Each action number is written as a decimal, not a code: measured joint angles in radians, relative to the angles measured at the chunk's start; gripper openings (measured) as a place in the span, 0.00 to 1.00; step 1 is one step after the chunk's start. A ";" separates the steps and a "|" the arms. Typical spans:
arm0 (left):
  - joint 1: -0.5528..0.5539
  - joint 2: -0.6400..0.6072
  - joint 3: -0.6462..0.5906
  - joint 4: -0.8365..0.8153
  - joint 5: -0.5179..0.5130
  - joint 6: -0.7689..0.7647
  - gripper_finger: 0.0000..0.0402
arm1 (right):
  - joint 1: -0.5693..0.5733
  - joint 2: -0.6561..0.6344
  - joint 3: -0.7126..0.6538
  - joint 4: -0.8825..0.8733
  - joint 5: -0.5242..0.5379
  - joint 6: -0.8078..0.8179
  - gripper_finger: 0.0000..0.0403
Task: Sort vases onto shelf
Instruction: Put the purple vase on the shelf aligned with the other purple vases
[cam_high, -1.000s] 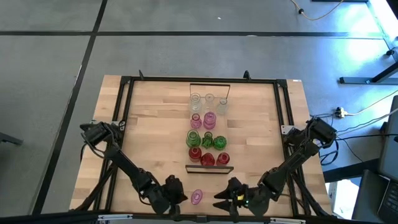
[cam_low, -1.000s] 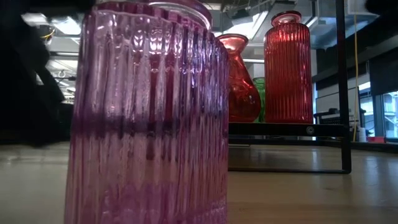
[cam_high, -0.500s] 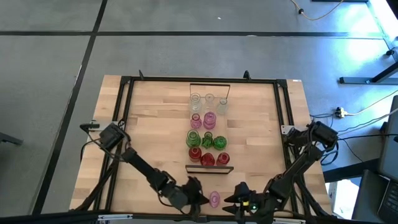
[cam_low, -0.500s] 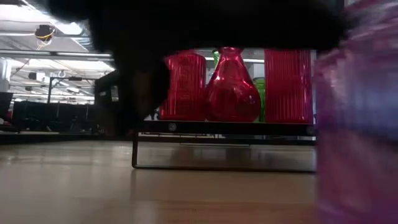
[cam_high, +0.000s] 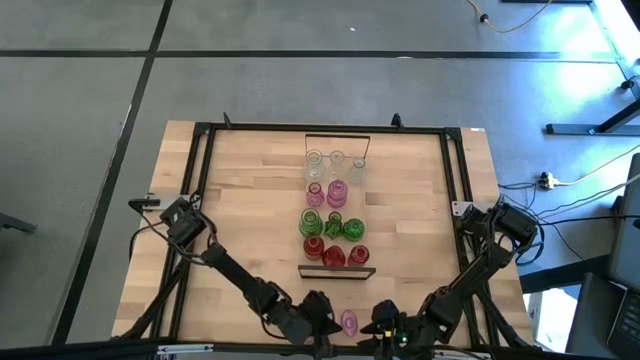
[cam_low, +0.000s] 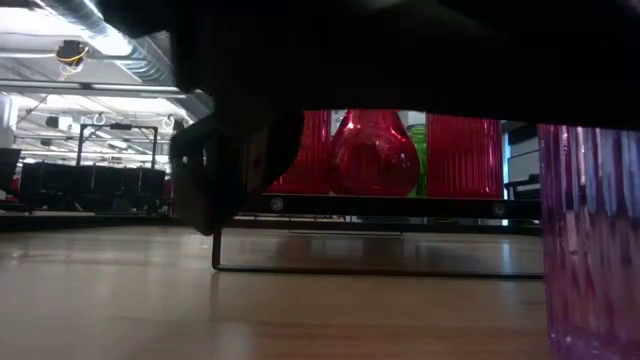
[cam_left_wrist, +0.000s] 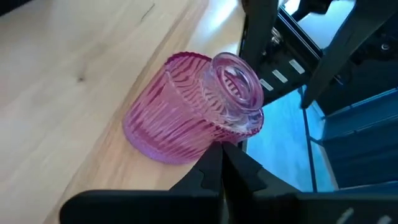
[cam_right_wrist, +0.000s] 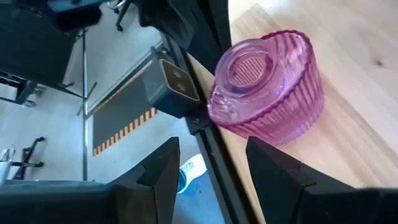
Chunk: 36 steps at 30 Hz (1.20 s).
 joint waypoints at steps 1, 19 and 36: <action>0.004 0.000 0.000 0.000 0.000 0.000 0.00 | 0.000 0.000 0.000 -0.010 0.000 0.000 0.43; 0.053 0.000 0.000 0.081 0.068 0.034 0.00 | -0.001 0.000 -0.001 -0.183 -0.039 0.242 0.60; -0.014 -0.013 0.000 -0.061 0.043 0.005 0.00 | -0.012 -0.193 0.002 -0.119 -0.099 0.236 0.50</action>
